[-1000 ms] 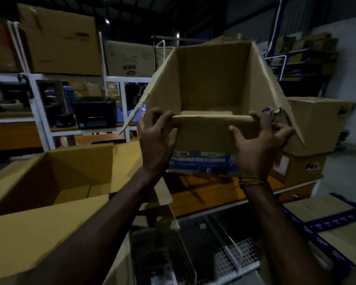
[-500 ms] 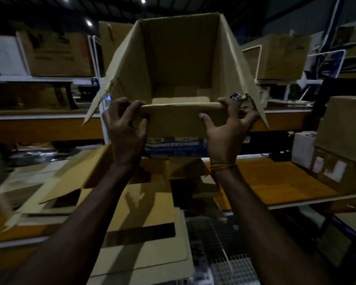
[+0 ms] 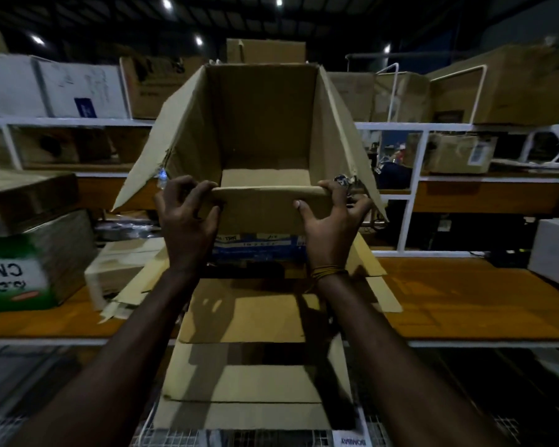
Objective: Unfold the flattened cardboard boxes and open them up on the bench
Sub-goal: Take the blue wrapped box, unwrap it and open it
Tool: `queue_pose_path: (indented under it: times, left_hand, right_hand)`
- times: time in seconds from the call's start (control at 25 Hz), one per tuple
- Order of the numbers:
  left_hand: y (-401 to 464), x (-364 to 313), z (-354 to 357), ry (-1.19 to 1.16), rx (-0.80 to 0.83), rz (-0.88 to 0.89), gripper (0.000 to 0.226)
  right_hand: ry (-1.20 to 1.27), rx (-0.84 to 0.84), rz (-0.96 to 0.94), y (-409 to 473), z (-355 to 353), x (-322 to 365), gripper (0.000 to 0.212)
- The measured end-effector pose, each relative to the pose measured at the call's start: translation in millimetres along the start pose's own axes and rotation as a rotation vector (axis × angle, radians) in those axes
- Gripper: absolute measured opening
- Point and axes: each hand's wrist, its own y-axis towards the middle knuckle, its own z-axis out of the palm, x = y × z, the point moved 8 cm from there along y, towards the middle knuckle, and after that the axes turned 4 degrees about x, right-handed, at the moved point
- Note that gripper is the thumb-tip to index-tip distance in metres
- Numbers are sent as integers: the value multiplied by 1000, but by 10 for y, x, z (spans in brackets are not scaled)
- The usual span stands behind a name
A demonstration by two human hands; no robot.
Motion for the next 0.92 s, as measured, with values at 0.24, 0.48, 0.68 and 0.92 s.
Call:
queue_pose_path:
  times: [0.24, 0.48, 0.68, 0.92]
  left_hand:
    - [-260, 236, 102, 18, 94, -86, 38]
    - [-28, 207, 302, 57, 249, -180, 38]
    - [30, 406, 489, 123, 372, -287, 35]
    - [-184, 713, 754, 200, 516, -389, 39]
  right_hand:
    - [-81, 104, 132, -246, 250, -222, 49]
    - [-202, 205, 191, -95, 279, -272, 47]
    - [-327, 348, 243, 42, 480, -365, 48]
    - [-394, 410, 277, -111, 706, -587, 53]
